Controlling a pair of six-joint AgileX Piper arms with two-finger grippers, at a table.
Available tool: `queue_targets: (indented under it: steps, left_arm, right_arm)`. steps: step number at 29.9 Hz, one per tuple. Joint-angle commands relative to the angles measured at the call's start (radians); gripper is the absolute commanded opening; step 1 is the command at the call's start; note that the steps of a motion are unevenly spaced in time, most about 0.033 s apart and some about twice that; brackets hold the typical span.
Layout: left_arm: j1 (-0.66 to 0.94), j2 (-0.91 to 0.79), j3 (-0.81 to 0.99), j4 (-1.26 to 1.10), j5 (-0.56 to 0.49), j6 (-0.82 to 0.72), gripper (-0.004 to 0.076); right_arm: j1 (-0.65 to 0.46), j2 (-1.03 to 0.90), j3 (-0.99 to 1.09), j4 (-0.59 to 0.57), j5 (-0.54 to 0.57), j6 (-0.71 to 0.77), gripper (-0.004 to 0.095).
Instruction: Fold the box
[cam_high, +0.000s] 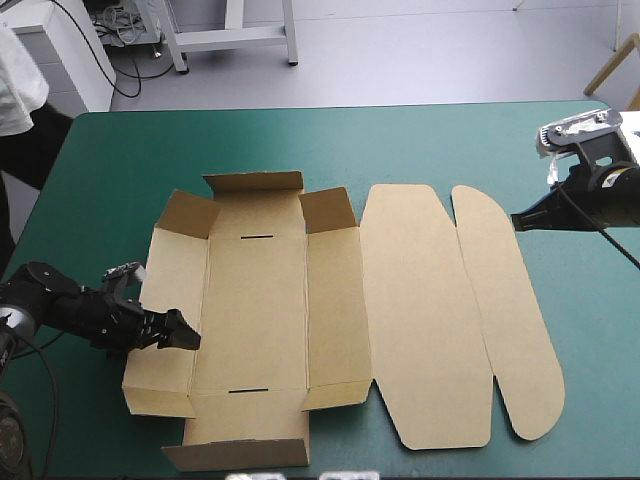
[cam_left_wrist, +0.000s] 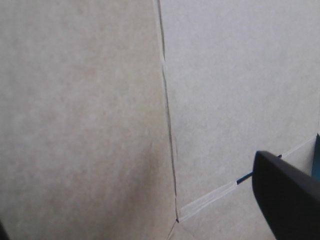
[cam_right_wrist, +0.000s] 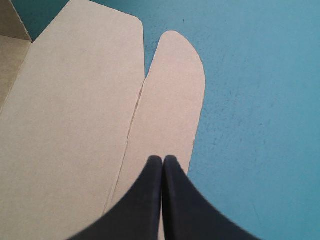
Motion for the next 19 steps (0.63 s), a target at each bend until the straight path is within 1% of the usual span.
queue_targets:
  steps: [1, 3, 5, 6, 8, 9, 10, 11, 14, 15, 16, 17, 19]
  left_arm:
    - [-0.007, -0.024, -0.014, -0.069, -0.003, 0.007, 0.0708]
    - [-0.007, -0.024, -0.014, -0.071, -0.011, 0.007, 0.0706]
    - [-0.007, -0.024, -0.014, -0.065, -0.013, 0.007, 0.0684]
    - [-0.007, -0.024, -0.014, -0.062, -0.019, 0.007, 0.0665]
    - [-0.007, -0.024, -0.014, -0.058, -0.031, 0.001, 0.0588]
    - [-0.007, -0.024, -0.014, -0.058, -0.038, -0.010, 0.0545]
    - [-0.007, -0.024, -0.014, -0.058, -0.050, -0.022, 0.0467]
    - [-0.007, -0.024, -0.014, -0.058, -0.059, -0.026, 0.0407]
    - [-0.007, -0.024, -0.014, -0.064, -0.071, -0.024, 0.0168]
    - [-0.007, -0.024, -0.014, -0.064, -0.064, -0.024, 0.0110]
    - [-0.007, -0.024, -0.014, -0.064, -0.052, -0.024, 0.0032]
    - [-0.007, -0.024, -0.014, -0.064, -0.040, -0.024, -0.0013]
    - [-0.007, -0.024, -0.014, -0.057, -0.016, -0.020, -0.0010]
  right_arm:
    - [-0.007, -0.028, -0.027, 0.014, -0.045, -0.011, -0.0019]
    - [-0.007, -0.028, -0.027, 0.014, -0.045, -0.011, -0.0019]
    - [-0.007, -0.028, -0.027, 0.014, -0.045, -0.013, -0.0019]
    - [-0.007, -0.028, -0.027, 0.014, -0.042, -0.013, -0.0019]
    - [-0.007, -0.028, -0.027, 0.014, -0.040, -0.015, -0.0019]
    - [-0.007, -0.028, -0.027, 0.014, -0.039, -0.015, -0.0019]
    - [-0.007, -0.028, -0.027, 0.014, -0.039, -0.015, -0.0019]
    - [-0.007, -0.028, -0.027, 0.016, -0.039, -0.017, -0.0019]
    - [-0.007, -0.028, -0.027, 0.016, -0.037, -0.017, -0.0019]
    - [-0.007, -0.028, -0.027, 0.016, -0.035, -0.017, -0.0019]
    - [-0.007, -0.028, -0.027, 0.016, -0.034, -0.017, -0.0019]
    - [-0.007, -0.028, -0.027, 0.016, -0.032, -0.017, -0.0019]
    - [-0.007, -0.028, -0.027, 0.016, -0.032, -0.017, -0.0019]
